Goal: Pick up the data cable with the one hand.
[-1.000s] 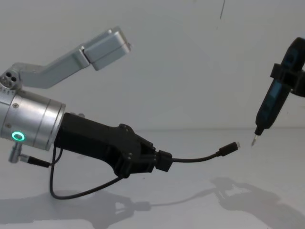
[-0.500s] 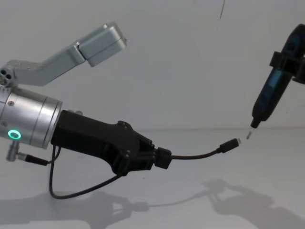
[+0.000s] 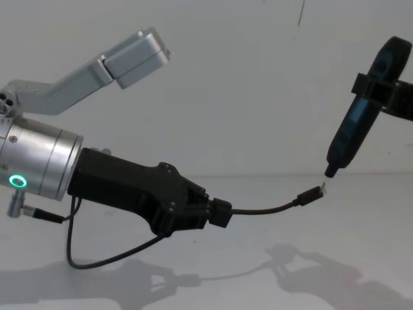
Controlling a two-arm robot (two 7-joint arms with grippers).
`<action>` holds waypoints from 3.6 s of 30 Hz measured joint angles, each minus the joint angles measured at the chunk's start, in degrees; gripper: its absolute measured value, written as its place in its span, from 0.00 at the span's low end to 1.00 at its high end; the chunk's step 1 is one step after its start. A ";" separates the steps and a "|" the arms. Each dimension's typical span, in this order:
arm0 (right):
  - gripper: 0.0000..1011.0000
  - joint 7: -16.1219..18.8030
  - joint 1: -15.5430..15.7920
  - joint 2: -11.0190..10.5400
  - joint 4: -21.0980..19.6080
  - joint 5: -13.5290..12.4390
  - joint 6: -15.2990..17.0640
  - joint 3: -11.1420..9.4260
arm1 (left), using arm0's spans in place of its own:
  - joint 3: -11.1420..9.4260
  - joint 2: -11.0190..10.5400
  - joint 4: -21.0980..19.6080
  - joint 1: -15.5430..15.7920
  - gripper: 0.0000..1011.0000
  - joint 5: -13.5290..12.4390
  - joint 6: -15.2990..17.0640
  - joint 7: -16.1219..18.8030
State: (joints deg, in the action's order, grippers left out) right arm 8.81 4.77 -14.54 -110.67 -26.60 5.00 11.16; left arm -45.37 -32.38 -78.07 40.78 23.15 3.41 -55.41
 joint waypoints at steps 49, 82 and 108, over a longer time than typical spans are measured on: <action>0.26 0.12 -1.41 -0.28 2.11 -0.39 -0.28 -0.81 | 0.00 -0.09 -0.09 -0.04 0.04 0.06 -0.10 0.00; 0.26 0.14 -2.06 -0.83 2.22 -0.92 0.51 -0.36 | 0.00 -0.08 -0.09 -0.04 0.04 0.06 -0.09 0.00; 0.26 0.28 -2.09 -1.19 1.97 -0.77 0.55 -0.10 | 0.00 -0.08 -0.09 -0.04 0.04 0.06 -0.09 0.00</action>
State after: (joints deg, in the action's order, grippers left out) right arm 9.09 2.68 -15.72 -108.70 -27.37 5.55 11.06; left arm -45.36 -32.46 -78.16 40.74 23.21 3.32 -55.41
